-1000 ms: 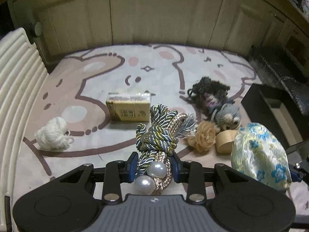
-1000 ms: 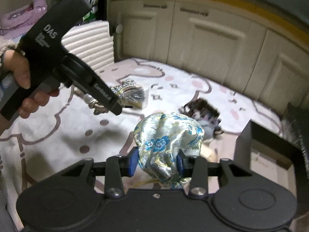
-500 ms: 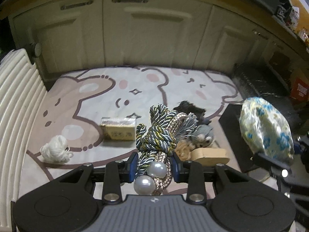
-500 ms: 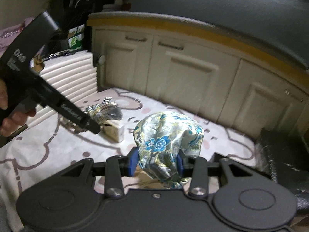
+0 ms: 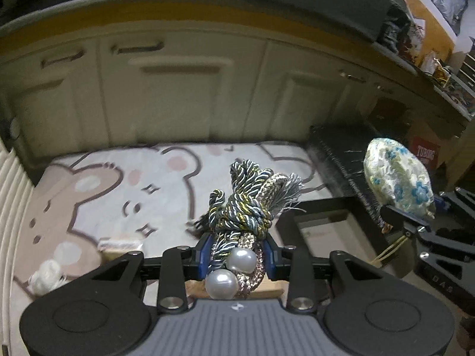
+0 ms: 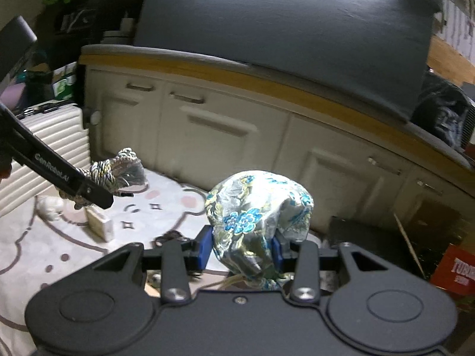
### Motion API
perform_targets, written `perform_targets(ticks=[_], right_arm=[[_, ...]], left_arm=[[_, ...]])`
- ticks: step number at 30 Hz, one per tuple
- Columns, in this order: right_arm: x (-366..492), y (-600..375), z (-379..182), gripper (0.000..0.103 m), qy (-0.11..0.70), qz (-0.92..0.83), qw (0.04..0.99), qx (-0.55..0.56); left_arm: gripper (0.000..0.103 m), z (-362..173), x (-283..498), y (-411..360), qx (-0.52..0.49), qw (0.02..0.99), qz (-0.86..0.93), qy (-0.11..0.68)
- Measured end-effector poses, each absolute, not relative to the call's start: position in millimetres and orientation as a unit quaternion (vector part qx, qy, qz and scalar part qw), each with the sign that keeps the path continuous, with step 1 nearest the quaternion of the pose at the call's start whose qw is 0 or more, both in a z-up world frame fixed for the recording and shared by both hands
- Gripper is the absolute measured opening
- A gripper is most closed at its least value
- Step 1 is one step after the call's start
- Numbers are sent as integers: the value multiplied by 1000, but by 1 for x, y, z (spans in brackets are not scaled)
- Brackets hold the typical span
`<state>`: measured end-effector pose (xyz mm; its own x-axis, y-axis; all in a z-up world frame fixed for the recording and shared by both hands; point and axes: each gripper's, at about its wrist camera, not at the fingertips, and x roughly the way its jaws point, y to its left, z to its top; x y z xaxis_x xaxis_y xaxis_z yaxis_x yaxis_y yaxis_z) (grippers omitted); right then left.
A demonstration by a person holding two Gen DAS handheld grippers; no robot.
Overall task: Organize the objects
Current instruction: 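Carry the pouch in the right tool while the left tool carries the rope to the black box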
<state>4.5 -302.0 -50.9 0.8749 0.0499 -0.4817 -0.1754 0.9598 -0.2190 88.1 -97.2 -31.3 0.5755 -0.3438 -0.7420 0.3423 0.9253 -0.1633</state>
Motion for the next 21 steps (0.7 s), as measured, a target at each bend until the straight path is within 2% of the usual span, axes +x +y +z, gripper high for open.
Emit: perform_targets(ticks=[9,21], right_arm=[[23,-349,-75,41,275,24,955,-110],[62,-396,-136,41,340,-8,940,-36]], left_arm=[[37,-30,114,-164,18,880,-222,419],[37,-71,157,-227,-14,860,-245,448]])
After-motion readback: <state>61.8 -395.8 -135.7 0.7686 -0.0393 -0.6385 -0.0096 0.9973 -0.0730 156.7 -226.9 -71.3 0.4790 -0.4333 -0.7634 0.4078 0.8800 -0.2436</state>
